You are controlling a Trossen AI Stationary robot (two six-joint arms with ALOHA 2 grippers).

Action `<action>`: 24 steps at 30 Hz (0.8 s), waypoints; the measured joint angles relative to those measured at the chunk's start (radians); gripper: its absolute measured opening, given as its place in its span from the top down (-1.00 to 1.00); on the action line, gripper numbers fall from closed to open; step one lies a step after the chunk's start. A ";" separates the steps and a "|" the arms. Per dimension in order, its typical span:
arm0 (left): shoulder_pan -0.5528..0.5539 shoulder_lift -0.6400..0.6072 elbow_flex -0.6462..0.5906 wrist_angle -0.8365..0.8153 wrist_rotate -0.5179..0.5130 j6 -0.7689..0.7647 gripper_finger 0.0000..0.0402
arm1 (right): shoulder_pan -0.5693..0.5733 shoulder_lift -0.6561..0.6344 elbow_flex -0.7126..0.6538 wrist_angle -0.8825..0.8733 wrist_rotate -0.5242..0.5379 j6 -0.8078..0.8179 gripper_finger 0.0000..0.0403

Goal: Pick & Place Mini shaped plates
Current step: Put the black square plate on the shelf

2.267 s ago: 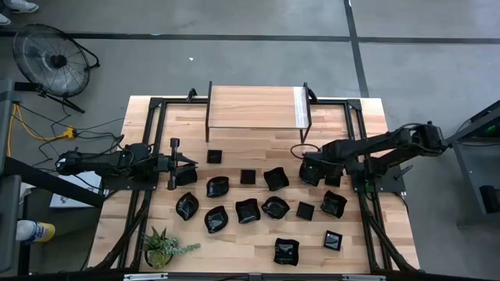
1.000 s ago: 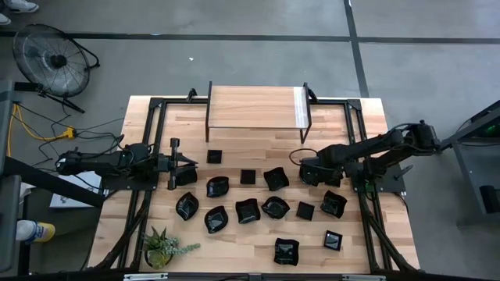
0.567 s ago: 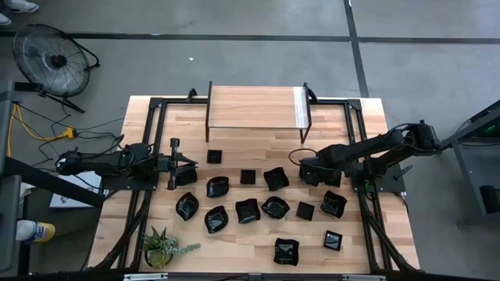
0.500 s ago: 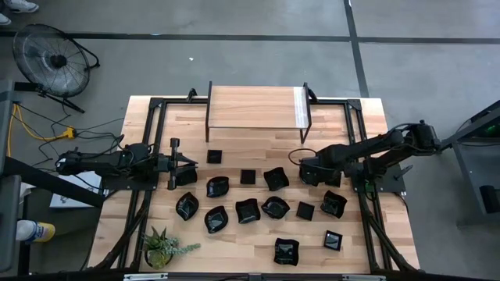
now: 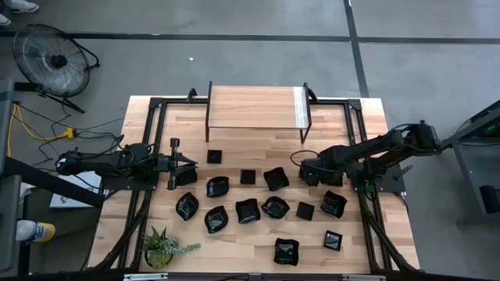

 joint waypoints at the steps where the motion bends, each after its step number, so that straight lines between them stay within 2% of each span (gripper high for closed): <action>1: 0.000 0.000 0.000 0.000 0.000 0.000 0.72 | 0.000 0.000 0.011 -0.006 0.001 -0.010 0.69; 10: 0.000 0.000 0.000 0.000 0.000 0.000 0.72 | -0.003 -0.002 0.039 -0.029 0.000 -0.086 0.97; 19: 0.000 0.000 0.000 0.000 0.000 0.000 0.72 | -0.003 -0.002 0.039 -0.026 -0.002 -0.095 0.98; 24: 0.000 0.000 0.000 0.000 0.000 0.000 0.72 | -0.003 -0.002 0.039 -0.021 -0.002 -0.094 0.84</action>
